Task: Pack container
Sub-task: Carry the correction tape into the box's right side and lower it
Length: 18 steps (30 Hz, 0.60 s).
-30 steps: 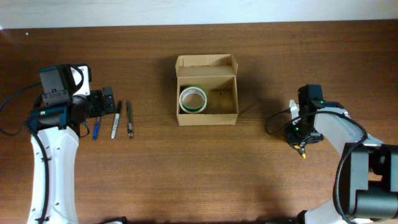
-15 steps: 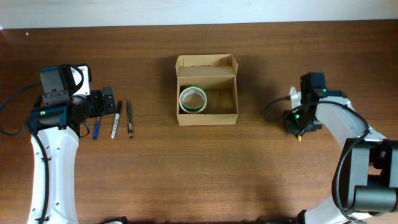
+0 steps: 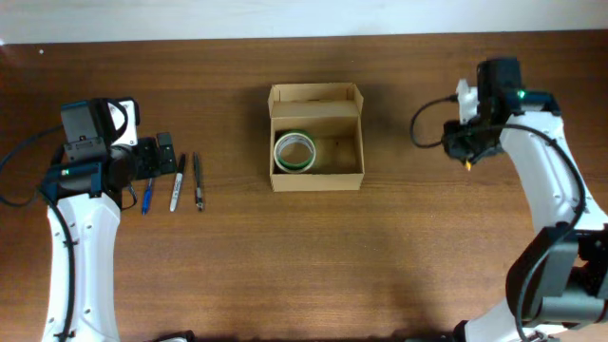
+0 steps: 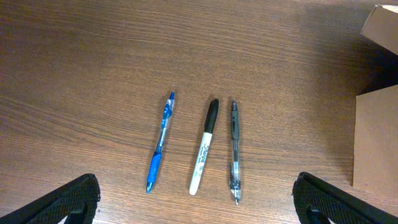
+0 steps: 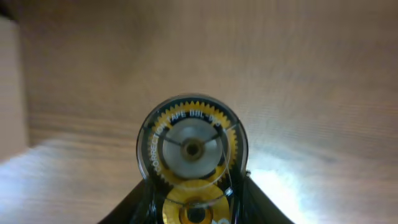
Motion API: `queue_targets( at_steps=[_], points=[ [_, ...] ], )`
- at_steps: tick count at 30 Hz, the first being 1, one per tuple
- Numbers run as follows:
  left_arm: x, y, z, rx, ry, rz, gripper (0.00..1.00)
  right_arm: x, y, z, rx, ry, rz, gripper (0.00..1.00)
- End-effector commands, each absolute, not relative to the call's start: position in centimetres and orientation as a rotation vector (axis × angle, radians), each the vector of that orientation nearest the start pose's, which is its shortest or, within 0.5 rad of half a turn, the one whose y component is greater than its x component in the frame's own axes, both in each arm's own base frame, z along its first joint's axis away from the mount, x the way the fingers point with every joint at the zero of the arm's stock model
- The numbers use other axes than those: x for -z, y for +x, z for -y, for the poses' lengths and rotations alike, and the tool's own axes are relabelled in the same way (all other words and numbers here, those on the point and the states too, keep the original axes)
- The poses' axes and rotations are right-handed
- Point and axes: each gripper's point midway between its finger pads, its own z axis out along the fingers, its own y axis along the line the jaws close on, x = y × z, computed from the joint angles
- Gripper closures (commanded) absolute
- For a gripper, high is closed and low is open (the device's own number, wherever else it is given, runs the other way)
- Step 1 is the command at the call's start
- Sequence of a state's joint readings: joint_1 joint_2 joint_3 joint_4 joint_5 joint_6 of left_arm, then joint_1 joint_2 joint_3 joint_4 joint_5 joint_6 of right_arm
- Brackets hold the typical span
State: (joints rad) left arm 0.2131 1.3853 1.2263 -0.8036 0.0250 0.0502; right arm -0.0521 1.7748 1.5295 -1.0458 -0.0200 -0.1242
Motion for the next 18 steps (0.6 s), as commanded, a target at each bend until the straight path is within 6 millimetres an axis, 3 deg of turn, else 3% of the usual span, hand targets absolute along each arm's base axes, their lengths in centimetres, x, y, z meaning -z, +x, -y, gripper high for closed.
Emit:
queue_targets(
  at_steps=[1, 4, 6, 11, 14, 16, 18],
  points=[
    [-19.7, 35.9, -7.6, -0.088, -0.184, -2.515, 0.0, -17.6, 41.4, -1.1, -0.021, -0.184, -2.759, 0.64],
    [-19.7, 35.9, -7.6, -0.087, -0.184, -2.515, 0.01, -21.0, 42.1, -4.3, -0.039, -0.282, -2.689, 0.64],
    [-19.7, 35.9, -7.6, -0.088, -0.184, -2.515, 0.01, -23.8, 42.1, -7.7, -0.063, -0.381, -2.622, 0.64],
    [-19.7, 35.9, -7.6, -0.088, -0.184, -2.515, 0.01, -28.0, 41.1, -15.6, -0.141, -0.579, -2.479, 0.64],
    [-19.7, 35.9, -7.6, -0.088, -0.184, -2.515, 0.0, -28.5, 39.5, -20.4, -0.181, -0.744, -2.41, 0.67],
    [-19.7, 35.9, -7.6, -0.088, -0.184, -2.515, 0.01, -27.8, 38.4, -23.2, -0.173, -0.898, -2.372, 0.69],
    [-19.7, 35.9, -7.6, -0.088, -0.184, -2.515, 0.0, -26.0, 38.3, -24.7, -0.098, -0.98, -2.375, 0.7]
  ],
)
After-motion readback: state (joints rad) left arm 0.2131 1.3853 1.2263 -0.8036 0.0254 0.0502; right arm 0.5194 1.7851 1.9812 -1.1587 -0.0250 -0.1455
